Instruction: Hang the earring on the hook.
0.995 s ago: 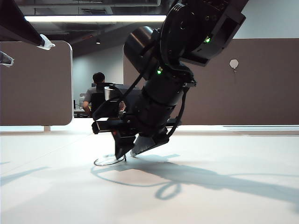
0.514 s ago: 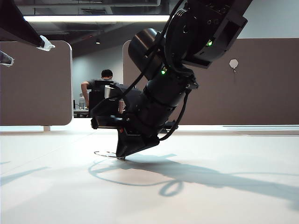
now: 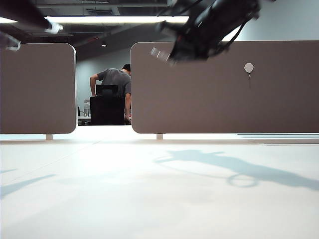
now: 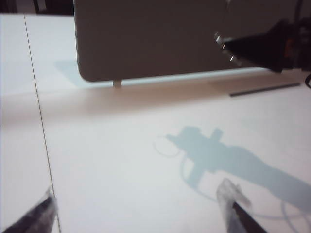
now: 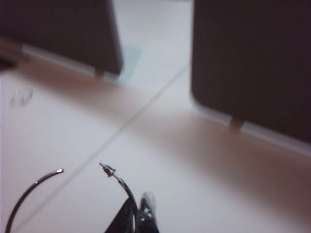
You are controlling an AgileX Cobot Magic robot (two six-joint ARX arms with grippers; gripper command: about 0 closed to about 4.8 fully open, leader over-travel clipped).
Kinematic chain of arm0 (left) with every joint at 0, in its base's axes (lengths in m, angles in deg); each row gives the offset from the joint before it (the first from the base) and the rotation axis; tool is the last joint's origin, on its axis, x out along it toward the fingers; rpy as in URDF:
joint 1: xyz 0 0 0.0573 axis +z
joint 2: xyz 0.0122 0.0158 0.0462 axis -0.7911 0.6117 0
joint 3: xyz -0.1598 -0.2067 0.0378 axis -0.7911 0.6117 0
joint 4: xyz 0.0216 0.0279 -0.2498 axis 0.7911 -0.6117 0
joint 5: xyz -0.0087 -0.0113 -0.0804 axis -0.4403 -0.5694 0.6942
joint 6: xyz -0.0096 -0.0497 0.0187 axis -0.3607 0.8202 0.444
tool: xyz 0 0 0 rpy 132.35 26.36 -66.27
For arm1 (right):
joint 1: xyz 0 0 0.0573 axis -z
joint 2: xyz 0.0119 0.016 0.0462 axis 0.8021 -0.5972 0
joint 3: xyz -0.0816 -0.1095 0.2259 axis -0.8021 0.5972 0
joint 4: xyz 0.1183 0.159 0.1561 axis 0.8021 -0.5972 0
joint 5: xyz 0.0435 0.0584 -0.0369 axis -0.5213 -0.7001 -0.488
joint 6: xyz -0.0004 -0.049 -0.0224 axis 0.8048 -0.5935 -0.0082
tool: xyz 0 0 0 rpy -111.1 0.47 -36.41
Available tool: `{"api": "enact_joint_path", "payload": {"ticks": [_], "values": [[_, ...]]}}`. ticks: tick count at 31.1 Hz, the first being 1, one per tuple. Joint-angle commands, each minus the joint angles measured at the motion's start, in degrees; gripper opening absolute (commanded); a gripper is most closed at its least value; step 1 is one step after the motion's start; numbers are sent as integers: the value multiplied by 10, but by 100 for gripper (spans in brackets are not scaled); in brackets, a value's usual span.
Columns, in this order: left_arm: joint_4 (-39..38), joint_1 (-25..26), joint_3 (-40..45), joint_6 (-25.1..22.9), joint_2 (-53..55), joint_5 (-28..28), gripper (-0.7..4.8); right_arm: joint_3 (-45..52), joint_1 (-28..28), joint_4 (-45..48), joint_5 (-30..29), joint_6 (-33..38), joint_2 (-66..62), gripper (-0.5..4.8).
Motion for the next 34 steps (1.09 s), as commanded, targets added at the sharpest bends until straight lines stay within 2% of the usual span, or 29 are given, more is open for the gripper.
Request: {"api": "enact_joint_path", "payload": {"ticks": [1,7,9,14,20,26,29,34], "values": [[82,-1,-5,13,45,7,479,-30,46,72,-19,-2,7,-6],[108,-12,-77,10,172,0,479,-113,148,95,19,-18,-38,-6],[137,-22,-109,10,219,0,479,-146,181,108,27,-19,-71,-6],[190,-46,-209,10,362,3,479,-248,234,117,28,-19,-164,-6],[194,-62,-341,10,519,29,479,-379,263,114,98,-46,-279,-6],[194,-64,-406,10,584,26,479,-494,284,94,138,-89,-372,-6],[195,-64,-407,10,588,19,479,-542,296,92,129,-88,-414,-6],[195,-64,-407,10,588,15,479,-642,306,41,75,-89,-483,-6]]}}
